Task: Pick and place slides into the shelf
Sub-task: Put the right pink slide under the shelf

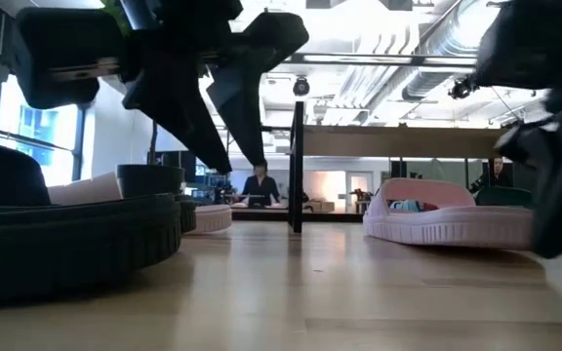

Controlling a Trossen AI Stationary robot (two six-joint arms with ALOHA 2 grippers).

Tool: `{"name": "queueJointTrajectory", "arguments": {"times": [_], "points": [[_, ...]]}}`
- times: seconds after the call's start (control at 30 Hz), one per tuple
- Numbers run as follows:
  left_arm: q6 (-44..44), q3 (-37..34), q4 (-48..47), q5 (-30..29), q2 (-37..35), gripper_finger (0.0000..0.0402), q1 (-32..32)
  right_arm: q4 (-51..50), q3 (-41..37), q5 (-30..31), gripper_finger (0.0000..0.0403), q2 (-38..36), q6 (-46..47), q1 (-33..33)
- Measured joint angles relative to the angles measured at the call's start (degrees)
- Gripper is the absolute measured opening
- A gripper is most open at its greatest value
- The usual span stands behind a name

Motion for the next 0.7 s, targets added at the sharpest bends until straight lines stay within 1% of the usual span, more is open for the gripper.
{"name": "queueJointTrajectory", "arguments": {"times": [0.1,0.13,0.23,0.47,0.7], "points": [[0.0,0.0,0.0,-0.8,0.0,0.0115,0.1,-3.2,1.9,2.5,0.0000,1.3,0.2,-0.5],[0.0,0.0,-0.1,-1.1,0.0,0.0115,0.1,-2.9,2.6,3.2,0.0000,1.7,0.2,-0.8],[0.2,0.0,-0.3,-1.7,0.0,0.0115,0.2,-4.7,2.8,5.2,0.0000,1.5,1.8,-1.6],[0.0,0.0,-1.4,-3.4,0.0,0.0115,0.1,-8.3,2.2,5.4,0.0000,1.9,1.8,-5.0],[0.0,0.0,-1.6,-3.5,0.1,0.0115,0.1,-8.9,2.2,5.8,0.0000,1.9,0.2,-8.9]]}}
